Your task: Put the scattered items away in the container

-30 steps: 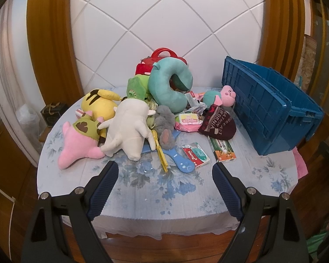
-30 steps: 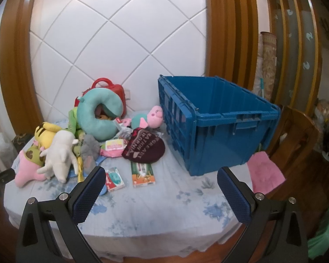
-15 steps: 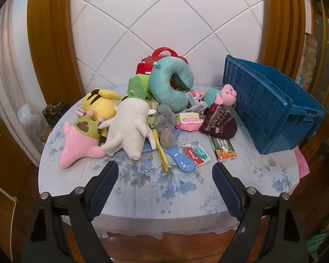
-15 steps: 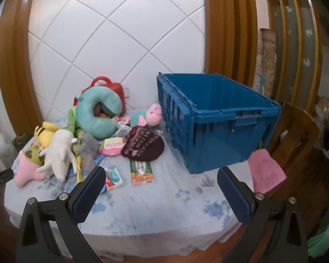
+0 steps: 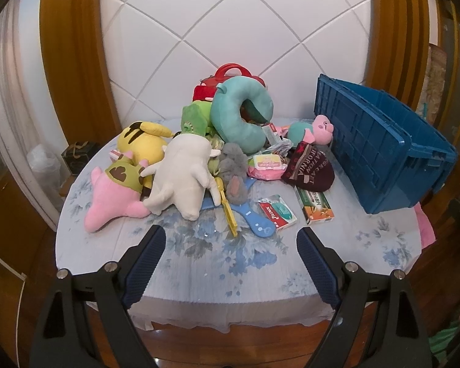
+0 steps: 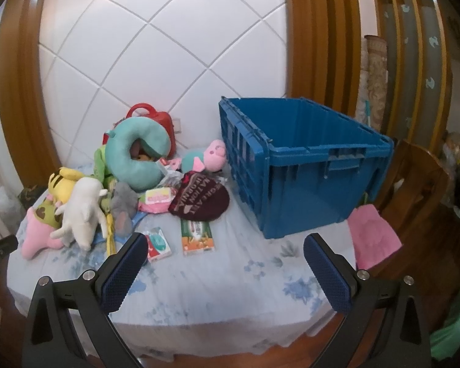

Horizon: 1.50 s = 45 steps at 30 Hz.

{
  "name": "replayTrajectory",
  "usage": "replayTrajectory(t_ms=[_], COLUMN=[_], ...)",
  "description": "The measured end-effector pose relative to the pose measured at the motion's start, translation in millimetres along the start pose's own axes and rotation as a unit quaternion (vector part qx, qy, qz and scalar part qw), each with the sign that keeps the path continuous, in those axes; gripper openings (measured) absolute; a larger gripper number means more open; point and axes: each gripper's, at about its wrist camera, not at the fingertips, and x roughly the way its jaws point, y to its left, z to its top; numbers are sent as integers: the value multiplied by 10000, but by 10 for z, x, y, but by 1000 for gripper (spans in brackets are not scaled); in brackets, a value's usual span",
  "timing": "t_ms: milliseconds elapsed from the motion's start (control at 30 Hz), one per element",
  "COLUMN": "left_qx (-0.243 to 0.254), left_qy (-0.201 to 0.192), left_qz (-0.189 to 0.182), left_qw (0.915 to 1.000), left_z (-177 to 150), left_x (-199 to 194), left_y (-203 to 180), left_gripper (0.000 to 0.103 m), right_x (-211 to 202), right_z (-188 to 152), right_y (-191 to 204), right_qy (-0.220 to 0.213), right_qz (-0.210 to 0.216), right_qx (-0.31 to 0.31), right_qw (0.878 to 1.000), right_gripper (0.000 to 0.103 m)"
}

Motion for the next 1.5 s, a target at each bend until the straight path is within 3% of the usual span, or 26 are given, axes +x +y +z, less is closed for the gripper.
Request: replayTrajectory(t_ms=[233, 400, 600, 700, 800, 1067, 1367, 1500], left_qx=[-29, -169, -280, -268, -252, -26, 231, 81], left_qy=[83, 181, 505, 726, 943, 1370, 1986, 2117], left_qz=[134, 276, 490, 538, 579, 214, 45, 75], left_qw=[9999, 9993, 9971, 9955, 9935, 9903, 9798, 9773], left_z=[-59, -137, -270, -265, -256, 17, 2, 9], left_x=[73, 223, 648, 965, 1288, 2363, 3246, 3486], left_y=[-16, 71, 227, 269, 308, 86, -502, -787], left_gripper=[88, 88, 88, 88, 88, 88, 88, 88], right_x=[125, 120, 708, 1080, 1447, 2412, 3249, 3601], right_z=[-38, -58, -179, -279, -318, -217, -450, -473], right_y=[-19, -7, 88, 170, 329, 573, 425, 249], right_qy=[120, -274, 142, 580, 885, 1410, 2063, 2261], right_qz=[173, 194, 873, 1323, 1203, 568, 330, 449], right_qx=[-83, -127, -110, 74, -59, -194, -170, -222], right_qw=[9997, 9994, 9960, 9895, 9888, 9882, 9778, 9728], right_gripper=[103, 103, 103, 103, 103, 103, 103, 103])
